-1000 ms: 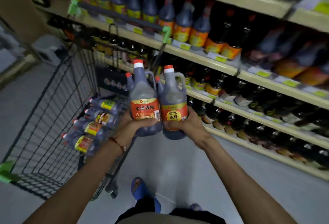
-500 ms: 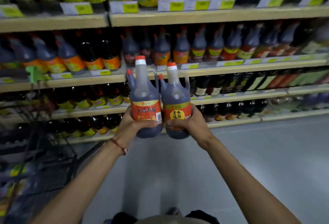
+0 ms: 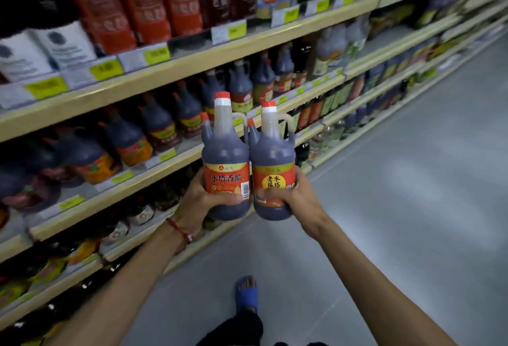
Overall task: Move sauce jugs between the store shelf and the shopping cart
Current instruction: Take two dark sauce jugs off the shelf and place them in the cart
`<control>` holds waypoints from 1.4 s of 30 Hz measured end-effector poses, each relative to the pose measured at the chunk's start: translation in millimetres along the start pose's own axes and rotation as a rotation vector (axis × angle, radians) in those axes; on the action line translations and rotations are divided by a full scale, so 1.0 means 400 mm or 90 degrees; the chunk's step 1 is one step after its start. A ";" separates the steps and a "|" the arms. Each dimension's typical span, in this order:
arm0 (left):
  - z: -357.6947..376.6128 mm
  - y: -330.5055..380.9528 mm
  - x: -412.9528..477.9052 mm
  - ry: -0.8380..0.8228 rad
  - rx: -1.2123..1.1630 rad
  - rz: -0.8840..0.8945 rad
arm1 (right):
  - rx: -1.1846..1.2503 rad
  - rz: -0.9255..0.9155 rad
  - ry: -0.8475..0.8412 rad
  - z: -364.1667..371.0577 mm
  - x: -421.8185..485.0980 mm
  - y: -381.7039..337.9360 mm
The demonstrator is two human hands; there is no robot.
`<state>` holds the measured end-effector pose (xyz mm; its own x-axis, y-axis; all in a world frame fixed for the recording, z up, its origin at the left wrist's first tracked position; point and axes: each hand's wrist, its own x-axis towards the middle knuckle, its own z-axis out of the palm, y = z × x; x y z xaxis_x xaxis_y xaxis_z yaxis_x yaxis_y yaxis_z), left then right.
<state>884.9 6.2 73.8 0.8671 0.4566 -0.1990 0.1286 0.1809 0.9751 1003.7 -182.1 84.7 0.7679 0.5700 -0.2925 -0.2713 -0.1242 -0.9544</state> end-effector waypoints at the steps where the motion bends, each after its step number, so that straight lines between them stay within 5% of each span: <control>1: 0.017 0.004 0.053 -0.021 0.000 0.000 | 0.007 -0.005 0.021 -0.020 0.028 -0.014; 18: 0.447 0.060 0.560 -0.179 0.005 -0.053 | 0.110 -0.047 0.201 -0.452 0.311 -0.113; 32: 1.094 0.071 0.870 -0.074 -0.007 -0.052 | 0.087 -0.031 0.142 -1.137 0.600 -0.235; 42: 1.329 0.060 1.231 -0.013 0.011 -0.063 | 0.043 -0.007 0.137 -1.456 0.932 -0.335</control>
<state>1570.7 -227.7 51.2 0.8597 0.4189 -0.2923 0.2219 0.2091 0.9524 1664.3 -425.8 69.1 0.8752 0.3832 -0.2954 -0.2951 -0.0610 -0.9535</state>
